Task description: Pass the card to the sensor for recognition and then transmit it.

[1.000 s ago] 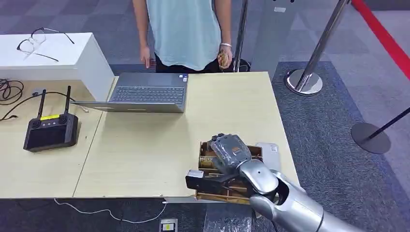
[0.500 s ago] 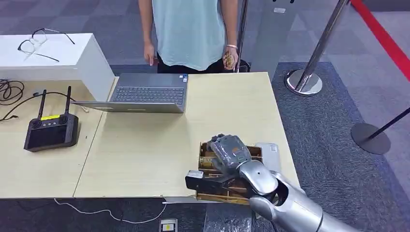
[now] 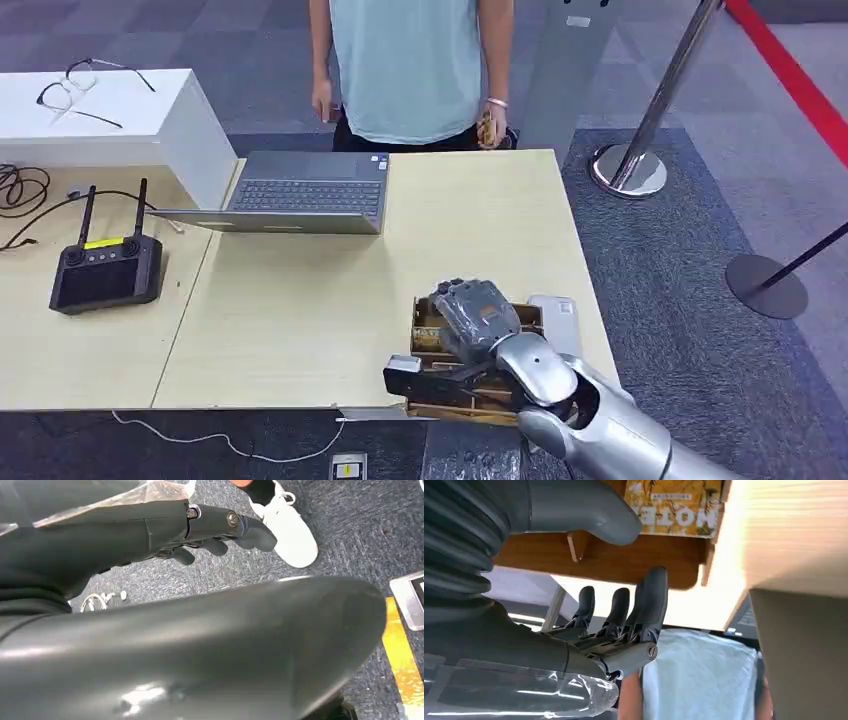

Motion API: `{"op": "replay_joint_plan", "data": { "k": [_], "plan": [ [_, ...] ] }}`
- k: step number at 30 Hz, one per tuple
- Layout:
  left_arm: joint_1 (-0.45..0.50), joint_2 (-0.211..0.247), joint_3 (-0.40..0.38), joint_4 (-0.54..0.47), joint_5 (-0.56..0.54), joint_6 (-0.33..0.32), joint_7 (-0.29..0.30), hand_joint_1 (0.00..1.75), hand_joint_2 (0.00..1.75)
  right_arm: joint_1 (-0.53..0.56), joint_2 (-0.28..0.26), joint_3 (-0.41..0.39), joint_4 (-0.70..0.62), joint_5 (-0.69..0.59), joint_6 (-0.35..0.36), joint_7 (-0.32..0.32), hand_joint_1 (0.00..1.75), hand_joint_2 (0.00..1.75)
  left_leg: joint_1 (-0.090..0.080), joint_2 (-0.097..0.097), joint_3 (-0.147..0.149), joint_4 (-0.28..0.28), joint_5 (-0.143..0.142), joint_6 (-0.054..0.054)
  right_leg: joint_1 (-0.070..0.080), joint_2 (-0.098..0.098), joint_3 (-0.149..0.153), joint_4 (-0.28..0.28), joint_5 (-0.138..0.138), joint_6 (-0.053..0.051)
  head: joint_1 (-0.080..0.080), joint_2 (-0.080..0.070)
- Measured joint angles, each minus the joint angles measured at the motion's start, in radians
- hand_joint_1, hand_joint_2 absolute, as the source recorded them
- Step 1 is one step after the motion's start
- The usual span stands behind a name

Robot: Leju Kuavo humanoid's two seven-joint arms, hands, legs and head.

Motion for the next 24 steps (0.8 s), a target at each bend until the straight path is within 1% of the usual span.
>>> {"op": "replay_joint_plan", "data": {
  "k": [19, 24],
  "plan": [
    [0.000, -0.001, 0.002, 0.000, 0.006, 0.001, -0.002, 0.00, 0.00, 0.004, 0.000, 0.002, -0.102, 0.036, 0.005, 0.002, 0.91, 1.75, 0.000, 0.000, -0.001, 0.000, 0.000, 0.000, 0.000, 0.000, -0.001, 0.000, 0.000, 0.000, 0.000, 0.000],
    [0.000, -0.001, 0.002, 0.000, 0.005, 0.001, -0.002, 0.00, 0.00, 0.021, 0.000, 0.003, -0.106, 0.031, 0.008, 0.002, 0.89, 1.75, 0.000, 0.000, -0.001, 0.000, 0.000, 0.000, 0.000, 0.000, -0.001, 0.000, 0.000, 0.000, 0.000, 0.000]
  ]
}}
